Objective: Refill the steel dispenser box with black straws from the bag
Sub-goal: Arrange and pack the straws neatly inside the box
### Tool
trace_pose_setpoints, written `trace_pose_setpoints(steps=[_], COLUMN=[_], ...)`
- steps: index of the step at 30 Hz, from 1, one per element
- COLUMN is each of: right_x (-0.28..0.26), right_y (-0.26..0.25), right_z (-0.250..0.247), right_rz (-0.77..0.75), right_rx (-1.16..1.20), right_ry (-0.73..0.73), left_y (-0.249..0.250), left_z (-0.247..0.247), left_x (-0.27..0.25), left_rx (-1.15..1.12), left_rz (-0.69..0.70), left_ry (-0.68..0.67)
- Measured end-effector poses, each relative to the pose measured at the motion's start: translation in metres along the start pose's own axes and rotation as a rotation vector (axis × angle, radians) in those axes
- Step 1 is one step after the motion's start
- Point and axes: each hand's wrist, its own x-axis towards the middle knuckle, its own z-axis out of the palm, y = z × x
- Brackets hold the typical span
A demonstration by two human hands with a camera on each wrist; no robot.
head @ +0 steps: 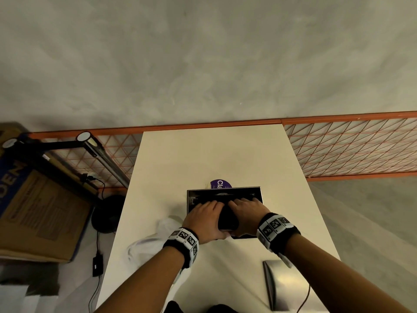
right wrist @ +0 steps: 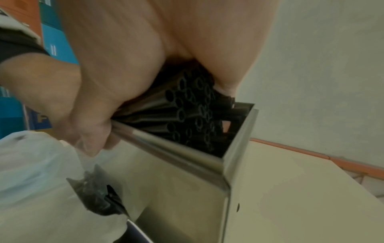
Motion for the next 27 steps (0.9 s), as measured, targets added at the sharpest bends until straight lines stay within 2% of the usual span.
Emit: trace_pose_setpoints(steps=[10,16,27], right_x=[0.002,-0.001,-0.016], right_y=[0.002,0.000,-0.007], right_z=[0.012,0.018,0.025], right_rz=[0.008,0.021,0.008], right_rx=[0.021,0.004,-0.002], right_ry=[-0.094,-0.029,0.033], left_y=[0.003,0.004,0.013], left_z=[0.010,0.008,0.018], left_x=[0.003,0.006,-0.015], left_rx=[-0.054,-0.046,0.105], left_rz=[-0.051,-0.064,-0.010], left_ry=[-0.086,-0.124,0.043])
